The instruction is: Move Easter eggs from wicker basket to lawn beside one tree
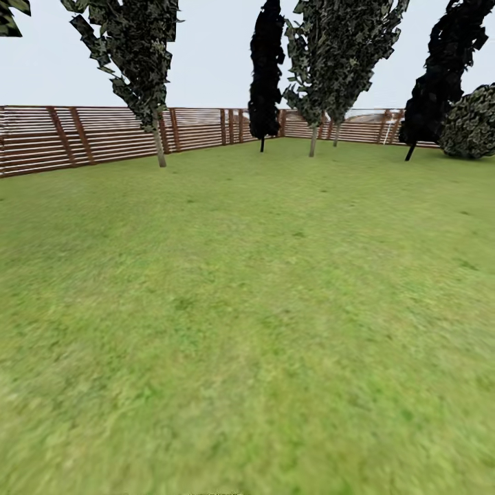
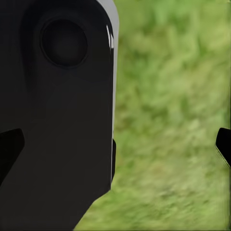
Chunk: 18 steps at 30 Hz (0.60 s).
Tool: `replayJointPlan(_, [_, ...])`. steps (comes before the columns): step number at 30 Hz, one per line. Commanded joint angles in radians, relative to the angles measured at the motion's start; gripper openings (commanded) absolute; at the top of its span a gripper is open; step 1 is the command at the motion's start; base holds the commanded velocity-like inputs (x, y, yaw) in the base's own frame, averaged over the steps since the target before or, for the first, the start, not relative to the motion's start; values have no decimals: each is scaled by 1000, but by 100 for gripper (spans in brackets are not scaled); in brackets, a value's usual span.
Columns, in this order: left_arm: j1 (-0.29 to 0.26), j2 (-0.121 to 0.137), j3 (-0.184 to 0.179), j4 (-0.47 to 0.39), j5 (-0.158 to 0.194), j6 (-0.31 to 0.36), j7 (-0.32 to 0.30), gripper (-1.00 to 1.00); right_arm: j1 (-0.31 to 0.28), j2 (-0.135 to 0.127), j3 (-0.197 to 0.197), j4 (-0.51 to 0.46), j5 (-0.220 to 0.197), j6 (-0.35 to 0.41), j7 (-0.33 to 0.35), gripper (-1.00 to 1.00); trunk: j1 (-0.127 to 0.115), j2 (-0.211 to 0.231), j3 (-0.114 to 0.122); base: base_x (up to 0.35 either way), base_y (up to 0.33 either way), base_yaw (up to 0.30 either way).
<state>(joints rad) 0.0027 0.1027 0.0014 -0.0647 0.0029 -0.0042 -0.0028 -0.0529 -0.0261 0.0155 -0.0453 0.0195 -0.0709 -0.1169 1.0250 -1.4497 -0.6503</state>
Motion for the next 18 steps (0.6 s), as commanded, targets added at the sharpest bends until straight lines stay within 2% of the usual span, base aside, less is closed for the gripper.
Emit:
replayJointPlan(1, [0,0,0,-1,0,0,0,100,-1,0,2,1,2,-3,-3,100,0,0,-1,0,0,281])
replayJointPlan(18, [0,0,0,-1,0,0,0,100,-1,0,1,1,2,-3,-3,100,0,0,-15,0,0,281])
